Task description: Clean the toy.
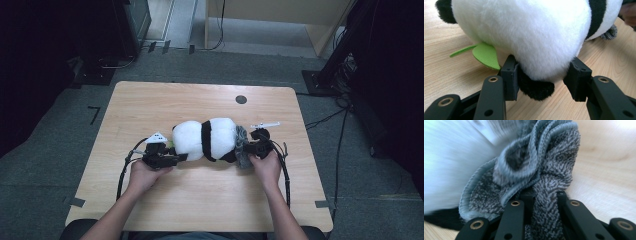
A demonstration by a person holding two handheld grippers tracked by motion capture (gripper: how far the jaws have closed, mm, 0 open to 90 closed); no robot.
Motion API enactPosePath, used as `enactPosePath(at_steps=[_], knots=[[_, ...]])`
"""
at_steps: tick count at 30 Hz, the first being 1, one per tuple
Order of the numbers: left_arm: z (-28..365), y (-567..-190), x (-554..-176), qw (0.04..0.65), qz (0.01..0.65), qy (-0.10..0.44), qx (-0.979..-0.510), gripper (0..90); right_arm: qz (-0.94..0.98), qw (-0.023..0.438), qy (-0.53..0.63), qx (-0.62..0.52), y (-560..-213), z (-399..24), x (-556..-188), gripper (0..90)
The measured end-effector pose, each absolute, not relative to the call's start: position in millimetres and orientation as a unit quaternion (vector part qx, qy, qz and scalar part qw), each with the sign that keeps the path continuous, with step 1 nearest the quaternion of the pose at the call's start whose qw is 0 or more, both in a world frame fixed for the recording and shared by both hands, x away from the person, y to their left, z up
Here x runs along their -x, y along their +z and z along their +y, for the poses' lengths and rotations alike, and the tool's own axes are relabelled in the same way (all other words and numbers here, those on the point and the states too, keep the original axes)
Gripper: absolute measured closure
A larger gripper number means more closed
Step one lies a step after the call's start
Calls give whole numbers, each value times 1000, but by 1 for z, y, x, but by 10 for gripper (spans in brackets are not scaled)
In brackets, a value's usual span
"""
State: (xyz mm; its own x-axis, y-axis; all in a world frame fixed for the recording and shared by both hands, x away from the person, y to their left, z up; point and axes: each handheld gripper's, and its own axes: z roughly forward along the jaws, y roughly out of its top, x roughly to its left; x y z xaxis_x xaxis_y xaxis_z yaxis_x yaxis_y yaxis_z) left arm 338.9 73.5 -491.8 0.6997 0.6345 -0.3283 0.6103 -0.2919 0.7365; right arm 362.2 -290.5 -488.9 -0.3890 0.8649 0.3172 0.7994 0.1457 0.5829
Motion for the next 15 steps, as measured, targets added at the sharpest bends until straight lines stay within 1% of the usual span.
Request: enactPosePath(at_steps=[3,6,10,15], knots=[[74,-492,-339,452,388,13,-803,510,749,32,361,-555,-494,-294,-364,776],[74,-491,-339,452,389,14,-803,511,747,36,359,-559,-490,-299,-362,776],[75,-490,-340,452,388,13,-803,511,733,54,379,-563,-476,-311,-355,776],[75,-489,-341,452,388,13,-803,513,724,83,413,-547,-448,-318,-341,776]])
